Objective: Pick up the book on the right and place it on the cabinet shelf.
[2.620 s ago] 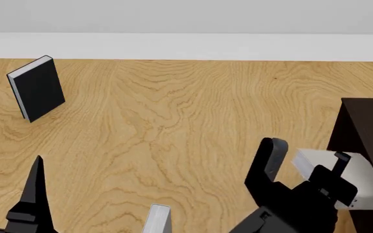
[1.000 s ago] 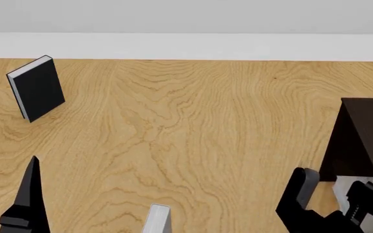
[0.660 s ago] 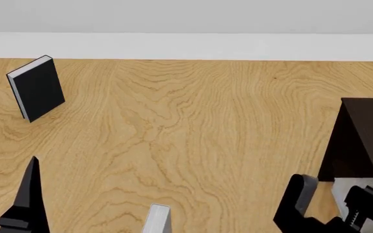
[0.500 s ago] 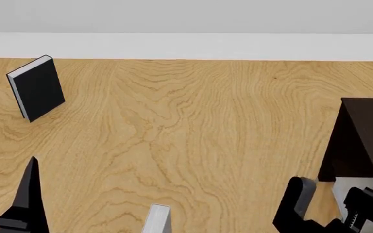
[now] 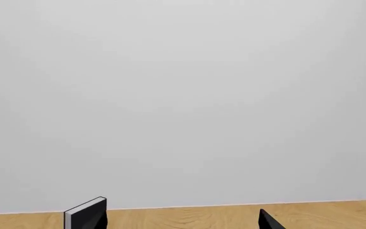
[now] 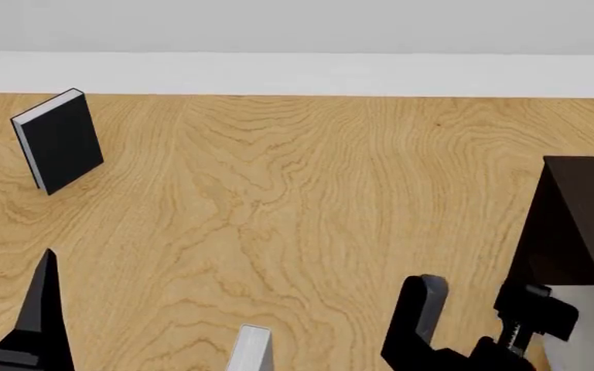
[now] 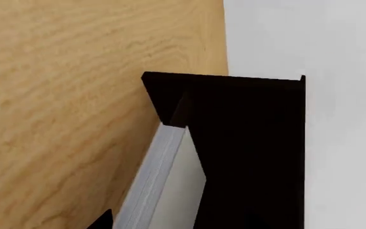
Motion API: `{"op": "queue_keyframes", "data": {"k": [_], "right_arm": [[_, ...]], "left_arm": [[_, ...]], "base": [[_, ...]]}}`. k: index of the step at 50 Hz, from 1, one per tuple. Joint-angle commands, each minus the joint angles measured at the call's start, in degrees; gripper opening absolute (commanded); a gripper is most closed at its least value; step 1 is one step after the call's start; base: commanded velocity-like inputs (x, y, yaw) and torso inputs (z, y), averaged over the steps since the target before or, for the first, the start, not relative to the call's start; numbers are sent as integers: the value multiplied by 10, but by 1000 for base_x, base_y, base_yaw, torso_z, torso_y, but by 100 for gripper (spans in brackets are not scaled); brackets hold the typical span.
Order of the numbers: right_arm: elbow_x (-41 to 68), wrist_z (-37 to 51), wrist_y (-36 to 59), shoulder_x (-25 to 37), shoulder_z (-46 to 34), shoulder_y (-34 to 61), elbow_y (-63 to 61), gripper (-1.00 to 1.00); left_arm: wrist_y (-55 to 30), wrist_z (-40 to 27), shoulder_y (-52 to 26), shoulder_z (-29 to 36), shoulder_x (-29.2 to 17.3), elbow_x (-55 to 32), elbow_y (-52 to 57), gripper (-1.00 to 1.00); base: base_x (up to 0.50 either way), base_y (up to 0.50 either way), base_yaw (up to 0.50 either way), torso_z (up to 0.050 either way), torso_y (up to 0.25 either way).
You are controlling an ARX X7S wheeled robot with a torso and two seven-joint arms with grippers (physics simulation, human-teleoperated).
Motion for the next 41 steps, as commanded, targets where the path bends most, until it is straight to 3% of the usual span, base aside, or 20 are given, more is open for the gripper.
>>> {"op": "queue_keyframes", "data": {"k": [1, 18, 26, 41], "right_arm": [[-169, -87, -12, -22, -19, -43, -164, 100], [-174, -126, -1, -22, -7, -34, -184, 100], [-122, -251, 32, -25, 42, 8, -234, 100], [-122, -438, 98, -18, 46, 56, -263, 100]], "left_arm": [[5, -3, 4, -1, -2, 1, 2, 100], [19, -7, 18, -6, -9, -6, 3, 100], [24, -9, 19, -5, -12, -10, 0, 100], [20, -18, 13, 0, -19, -15, -1, 100]], "base": [[0, 0, 0, 0, 0], [0, 0, 0, 0, 0], [0, 0, 0, 0, 0], [0, 0, 0, 0, 0]]}}
